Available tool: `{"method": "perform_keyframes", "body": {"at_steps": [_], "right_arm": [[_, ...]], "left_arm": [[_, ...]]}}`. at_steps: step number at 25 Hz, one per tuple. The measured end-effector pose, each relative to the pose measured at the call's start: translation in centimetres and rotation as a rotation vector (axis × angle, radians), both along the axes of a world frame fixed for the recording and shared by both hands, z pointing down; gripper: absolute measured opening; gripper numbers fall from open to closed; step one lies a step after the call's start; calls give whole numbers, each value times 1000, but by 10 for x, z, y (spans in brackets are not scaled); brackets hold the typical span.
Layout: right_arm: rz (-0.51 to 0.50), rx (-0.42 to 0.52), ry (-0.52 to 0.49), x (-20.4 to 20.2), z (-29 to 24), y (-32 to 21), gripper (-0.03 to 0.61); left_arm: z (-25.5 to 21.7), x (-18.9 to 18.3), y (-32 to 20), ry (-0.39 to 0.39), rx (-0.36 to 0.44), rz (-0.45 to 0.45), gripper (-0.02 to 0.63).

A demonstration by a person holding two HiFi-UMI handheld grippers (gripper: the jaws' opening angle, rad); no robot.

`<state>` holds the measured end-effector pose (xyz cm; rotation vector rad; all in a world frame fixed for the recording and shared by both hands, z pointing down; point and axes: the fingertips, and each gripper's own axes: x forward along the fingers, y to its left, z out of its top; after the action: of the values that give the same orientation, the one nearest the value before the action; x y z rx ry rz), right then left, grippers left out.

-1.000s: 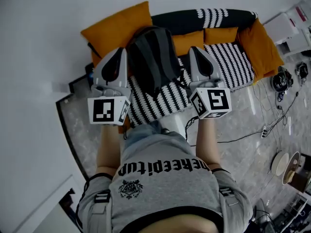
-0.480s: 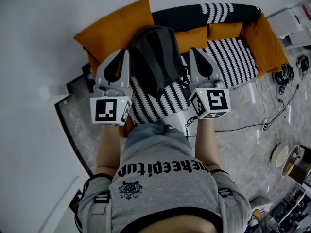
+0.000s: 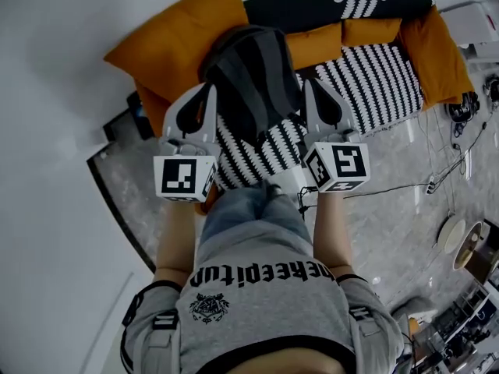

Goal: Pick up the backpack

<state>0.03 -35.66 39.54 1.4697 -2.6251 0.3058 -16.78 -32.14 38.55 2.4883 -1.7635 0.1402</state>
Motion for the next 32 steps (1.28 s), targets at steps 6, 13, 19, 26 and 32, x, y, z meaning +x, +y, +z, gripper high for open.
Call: {"method": "perform_keyframes", "body": {"at_steps": [6, 13, 19, 26, 32], "right_arm": [[12, -51, 3, 1, 28, -6, 2], [10, -81, 19, 2, 43, -14, 2], [18, -98, 31, 6, 51, -20, 2], [28, -124, 57, 13, 63, -24, 2], [38, -141, 78, 12, 78, -26, 2]], "left_arm": [[35, 6, -6, 14, -65, 26, 20], [87, 10, -20, 81, -183, 36, 23], [148, 16, -30, 100, -324, 80, 118], [215, 17, -46, 96, -457, 90, 178], [254, 8, -60, 124, -514, 84, 207]]}}
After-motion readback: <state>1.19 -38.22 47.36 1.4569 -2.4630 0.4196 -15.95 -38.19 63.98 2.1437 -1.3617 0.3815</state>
